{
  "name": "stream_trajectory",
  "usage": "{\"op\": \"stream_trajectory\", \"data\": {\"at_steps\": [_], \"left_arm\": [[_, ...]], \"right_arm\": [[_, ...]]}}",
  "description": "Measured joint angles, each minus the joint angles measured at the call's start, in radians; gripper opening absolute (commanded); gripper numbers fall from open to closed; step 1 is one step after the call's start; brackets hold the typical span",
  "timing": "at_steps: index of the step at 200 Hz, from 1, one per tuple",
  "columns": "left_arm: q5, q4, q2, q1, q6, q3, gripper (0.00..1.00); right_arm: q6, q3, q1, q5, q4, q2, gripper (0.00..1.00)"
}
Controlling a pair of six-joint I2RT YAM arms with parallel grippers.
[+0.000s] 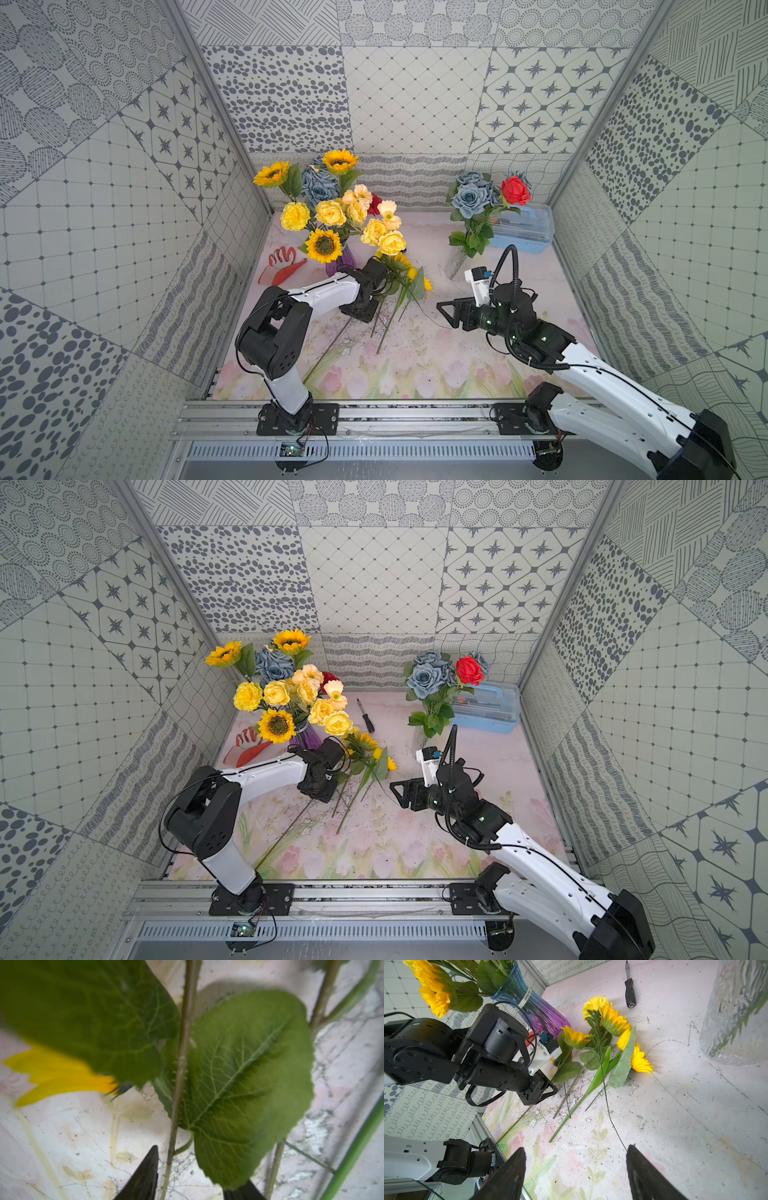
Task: Pick out yellow flowers from the vase
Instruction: Pick up the flower at the center of the board.
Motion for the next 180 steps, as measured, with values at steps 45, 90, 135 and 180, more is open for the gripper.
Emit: {"op": "stream_trajectory", "data": {"at_steps": [45, 90, 135, 180], "left_arm": [[0.036, -0.002, 0.044, 0.023, 0.021, 0.028, 0.14], [0.042, -0.008, 0.05, 0.03, 0.035, 0.044, 0.06], [0.079, -0.045, -0.032, 0.031, 0.04, 0.077, 0.04], [0.192, -0.07, -0.126, 0.031, 0.042, 0.191, 0.05]], "right_arm": [[0.001, -0.007, -0.006, 0.012, -0.006, -0.039, 0.77], [0.004, -0.009, -0.006, 0.015, -0.002, -0.035, 0.77], [0.004, -0.009, -0.006, 0.014, 0.017, -0.01, 0.77], [0.003, -0.009, -0.01, 0.005, 0.043, 0.012, 0.77]]}}
